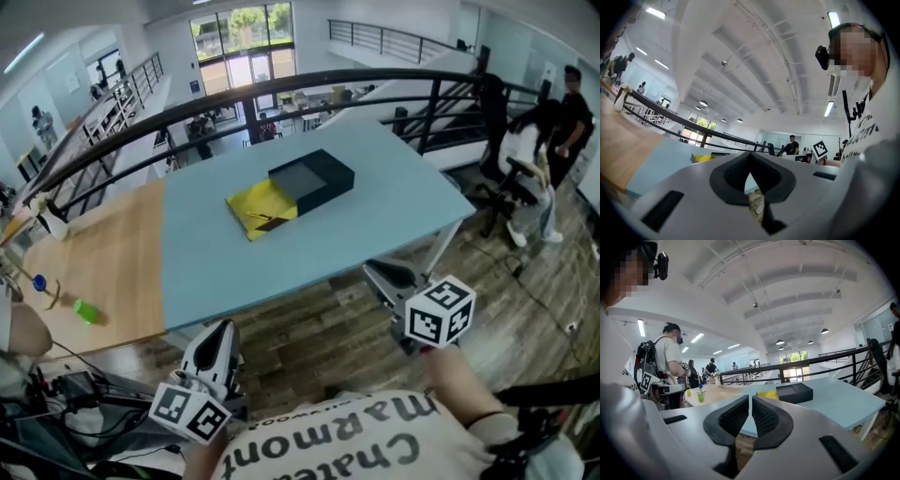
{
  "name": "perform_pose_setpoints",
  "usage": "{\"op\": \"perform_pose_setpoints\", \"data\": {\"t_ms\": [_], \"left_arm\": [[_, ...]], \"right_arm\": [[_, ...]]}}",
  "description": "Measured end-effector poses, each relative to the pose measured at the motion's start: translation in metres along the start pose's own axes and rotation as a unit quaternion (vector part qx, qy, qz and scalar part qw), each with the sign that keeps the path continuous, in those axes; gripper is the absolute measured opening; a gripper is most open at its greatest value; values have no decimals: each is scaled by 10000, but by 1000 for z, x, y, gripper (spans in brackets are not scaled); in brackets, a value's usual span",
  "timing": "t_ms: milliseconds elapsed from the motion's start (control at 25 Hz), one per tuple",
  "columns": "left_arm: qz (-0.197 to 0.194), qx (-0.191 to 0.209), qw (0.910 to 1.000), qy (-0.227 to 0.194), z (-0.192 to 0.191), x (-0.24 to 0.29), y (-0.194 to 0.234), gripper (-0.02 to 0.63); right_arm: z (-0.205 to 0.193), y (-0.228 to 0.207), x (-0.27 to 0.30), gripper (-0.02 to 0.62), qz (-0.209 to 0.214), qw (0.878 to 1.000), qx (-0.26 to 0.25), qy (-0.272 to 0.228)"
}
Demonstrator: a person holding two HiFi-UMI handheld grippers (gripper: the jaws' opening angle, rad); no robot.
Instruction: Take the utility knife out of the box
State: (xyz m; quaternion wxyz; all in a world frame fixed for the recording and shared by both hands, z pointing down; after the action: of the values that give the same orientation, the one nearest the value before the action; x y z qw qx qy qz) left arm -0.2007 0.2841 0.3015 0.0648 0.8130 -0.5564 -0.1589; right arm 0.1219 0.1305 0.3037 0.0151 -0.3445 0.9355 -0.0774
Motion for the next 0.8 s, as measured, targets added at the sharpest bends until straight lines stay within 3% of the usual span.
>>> {"op": "perform_pose_setpoints", "data": {"t_ms": [480,800], "left_arm": [[-90,4,9998,166,-9,58,4,2],[47,-87,9991,413,-20,77,14,2]], "right_arm": [[-6,-39,24,46,84,9995,226,179],[-23,-55,43,46,191,9979,466,400]]}}
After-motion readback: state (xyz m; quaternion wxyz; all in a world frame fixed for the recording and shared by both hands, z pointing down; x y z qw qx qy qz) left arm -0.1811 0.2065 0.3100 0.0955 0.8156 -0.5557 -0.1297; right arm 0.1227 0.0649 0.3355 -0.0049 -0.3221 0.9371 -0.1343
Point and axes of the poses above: the fingertips, and each gripper's own axes: x forward along the fingers, y to its left, z out of its top, the point moved 9 cm from there along -x, backward along the fingers, and after that the axes turned 8 degrees about -y, right-handed, at the moved point
